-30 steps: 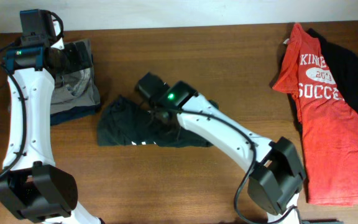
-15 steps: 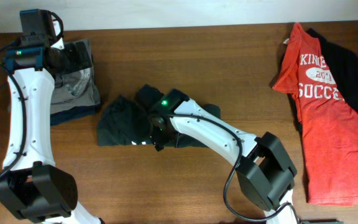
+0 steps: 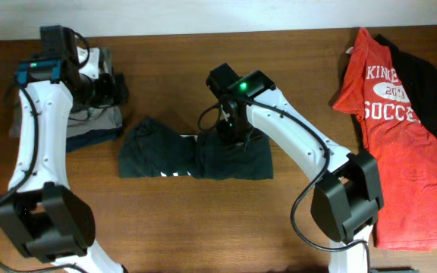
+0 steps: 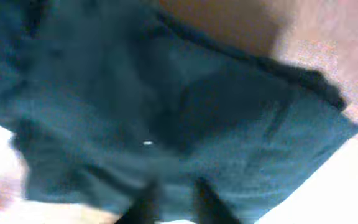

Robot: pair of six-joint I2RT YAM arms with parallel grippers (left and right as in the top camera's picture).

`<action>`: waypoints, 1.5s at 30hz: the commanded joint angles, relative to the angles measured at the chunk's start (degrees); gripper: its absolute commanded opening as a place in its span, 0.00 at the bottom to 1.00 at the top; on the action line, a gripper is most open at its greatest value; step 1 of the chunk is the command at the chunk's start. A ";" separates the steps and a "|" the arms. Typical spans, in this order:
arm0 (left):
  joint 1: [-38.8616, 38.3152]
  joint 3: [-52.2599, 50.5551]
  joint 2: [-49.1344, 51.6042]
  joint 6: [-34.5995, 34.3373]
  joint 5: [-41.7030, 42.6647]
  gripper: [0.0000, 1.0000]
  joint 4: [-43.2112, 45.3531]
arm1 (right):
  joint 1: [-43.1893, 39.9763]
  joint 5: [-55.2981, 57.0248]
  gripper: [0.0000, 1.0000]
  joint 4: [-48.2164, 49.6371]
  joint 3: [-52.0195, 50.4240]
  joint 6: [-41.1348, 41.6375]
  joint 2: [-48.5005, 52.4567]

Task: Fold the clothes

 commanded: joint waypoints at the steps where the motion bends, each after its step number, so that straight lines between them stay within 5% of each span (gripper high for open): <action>1: 0.07 -2.01 1.51 3.78 3.48 0.89 -1.42 | -2.34 -0.55 0.04 2.99 -5.68 0.07 -1.40; 9: 0.04 -3.26 1.53 3.76 3.34 0.25 -2.16 | -10.60 -11.37 0.04 18.05 -22.40 -6.40 -1.40; 13: 0.04 -5.51 1.53 2.56 3.65 0.01 -2.71 | -11.34 -11.63 0.04 18.80 -22.51 -7.48 -1.40; 23: 0.04 -23.61 1.57 2.47 8.48 0.15 2.08 | -11.34 -11.65 0.04 19.19 -22.53 -8.35 -1.40; 30: 0.07 -24.02 1.57 2.49 5.27 0.60 4.28 | -11.34 -11.63 0.05 18.99 -22.53 -9.01 -1.40; 40: 0.11 -24.02 1.57 5.33 4.83 0.67 8.39 | -11.34 -11.63 0.06 18.49 -22.53 -8.98 -1.40; 45: 0.11 -24.22 1.60 15.32 10.32 0.78 12.15 | -11.34 -11.63 0.06 18.05 -22.53 -8.98 -1.40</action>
